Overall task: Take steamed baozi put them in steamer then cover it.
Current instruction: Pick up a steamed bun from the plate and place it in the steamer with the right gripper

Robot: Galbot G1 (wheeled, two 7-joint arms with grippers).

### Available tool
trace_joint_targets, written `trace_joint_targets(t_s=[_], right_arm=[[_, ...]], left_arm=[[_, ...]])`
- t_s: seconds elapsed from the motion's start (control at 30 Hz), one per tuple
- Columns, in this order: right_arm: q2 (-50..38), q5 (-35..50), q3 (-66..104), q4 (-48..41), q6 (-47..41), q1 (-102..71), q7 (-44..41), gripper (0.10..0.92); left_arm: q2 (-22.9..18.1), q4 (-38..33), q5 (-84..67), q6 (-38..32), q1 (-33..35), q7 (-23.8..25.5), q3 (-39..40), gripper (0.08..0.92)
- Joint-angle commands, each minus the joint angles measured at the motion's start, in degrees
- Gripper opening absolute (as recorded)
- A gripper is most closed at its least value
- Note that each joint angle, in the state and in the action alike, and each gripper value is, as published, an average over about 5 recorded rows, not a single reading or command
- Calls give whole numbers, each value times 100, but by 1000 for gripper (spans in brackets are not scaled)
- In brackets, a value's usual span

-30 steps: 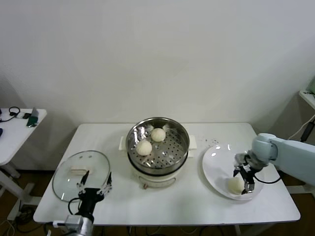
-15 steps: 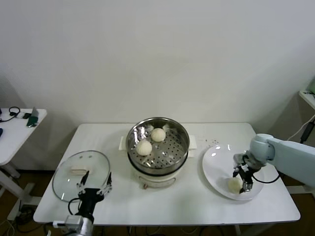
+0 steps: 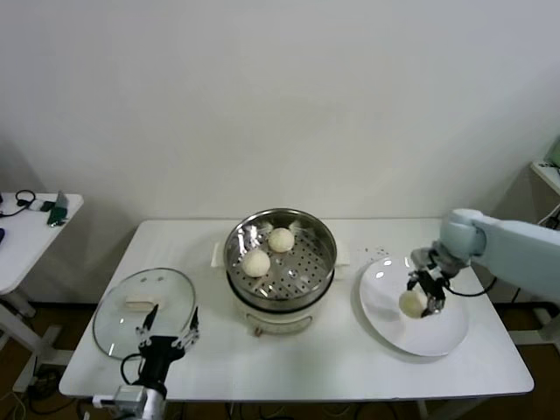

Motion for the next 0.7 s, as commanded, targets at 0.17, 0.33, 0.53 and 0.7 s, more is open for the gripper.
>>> trace_joint_targets(t_s=[0.17, 0.33, 0.53, 0.7], right_arm=[[1235, -123, -1293, 500, 1835, 2683, -254, 710], [1731, -191, -820, 859, 2115, 2666, -242, 712], [2248, -560, -302, 1062, 2628, 2382, -247, 712], [2682, -780, -83, 835, 2875, 1957, -239, 712]], left_arm=[[24, 28, -32, -24, -9, 6, 17, 823], [13, 53, -51, -30, -12, -7, 14, 823], [4, 6, -101, -18, 22, -3, 12, 823], [10, 5, -111, -11, 30, -1, 36, 823]])
